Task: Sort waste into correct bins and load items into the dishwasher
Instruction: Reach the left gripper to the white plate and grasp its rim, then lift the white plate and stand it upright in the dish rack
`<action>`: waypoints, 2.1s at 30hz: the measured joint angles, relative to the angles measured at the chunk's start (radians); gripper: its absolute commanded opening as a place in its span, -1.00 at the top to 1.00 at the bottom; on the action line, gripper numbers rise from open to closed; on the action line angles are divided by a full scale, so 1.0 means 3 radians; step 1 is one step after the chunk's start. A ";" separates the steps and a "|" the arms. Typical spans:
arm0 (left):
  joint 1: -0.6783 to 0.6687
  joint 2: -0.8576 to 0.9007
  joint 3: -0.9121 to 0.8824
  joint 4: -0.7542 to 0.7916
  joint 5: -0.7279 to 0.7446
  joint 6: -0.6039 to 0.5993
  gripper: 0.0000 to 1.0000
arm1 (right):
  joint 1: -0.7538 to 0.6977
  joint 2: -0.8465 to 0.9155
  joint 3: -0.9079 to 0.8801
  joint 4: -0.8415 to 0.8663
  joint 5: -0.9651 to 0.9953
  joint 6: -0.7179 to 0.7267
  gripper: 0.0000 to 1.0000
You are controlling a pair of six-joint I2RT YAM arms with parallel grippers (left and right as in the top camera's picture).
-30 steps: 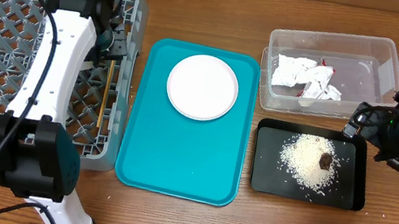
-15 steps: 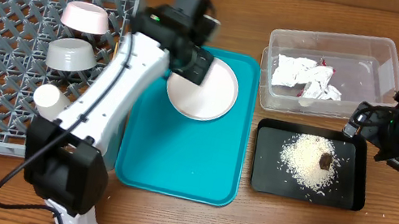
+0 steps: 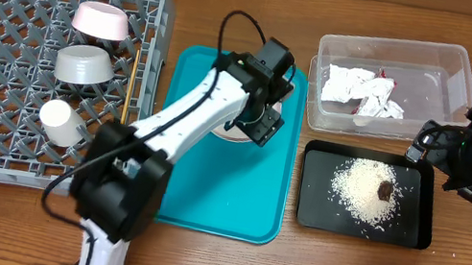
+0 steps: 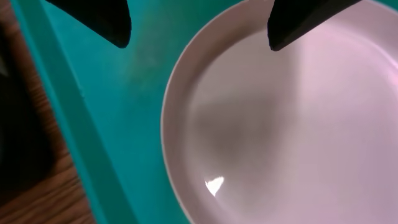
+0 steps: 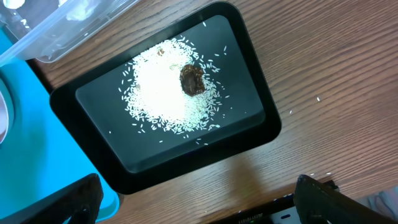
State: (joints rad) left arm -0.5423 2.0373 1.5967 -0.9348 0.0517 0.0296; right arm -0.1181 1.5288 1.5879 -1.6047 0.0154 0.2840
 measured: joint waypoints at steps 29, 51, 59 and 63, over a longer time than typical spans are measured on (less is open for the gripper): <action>-0.0064 0.0416 0.0443 -0.0619 -0.0383 0.0027 0.92 | 0.0000 0.0000 0.0000 0.0010 0.0001 0.0001 -1.00; 0.1246 -0.0271 0.1883 -0.1368 0.0835 0.0009 0.92 | 0.0001 0.0000 0.0000 0.0014 0.0001 -0.0001 -1.00; 0.1888 -0.0230 0.1886 -0.1498 0.1743 0.0331 0.92 | 0.0000 0.0000 0.0000 0.0010 0.0001 -0.0001 -1.00; 0.2101 -0.0123 0.1883 -0.1514 0.2037 0.0456 0.92 | 0.0000 0.0000 0.0000 0.0011 -0.0001 0.0000 -1.00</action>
State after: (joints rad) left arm 0.0879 2.0003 2.1616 -1.3891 0.6628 0.1665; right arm -0.1181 1.5288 1.5879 -1.6012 0.0151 0.2840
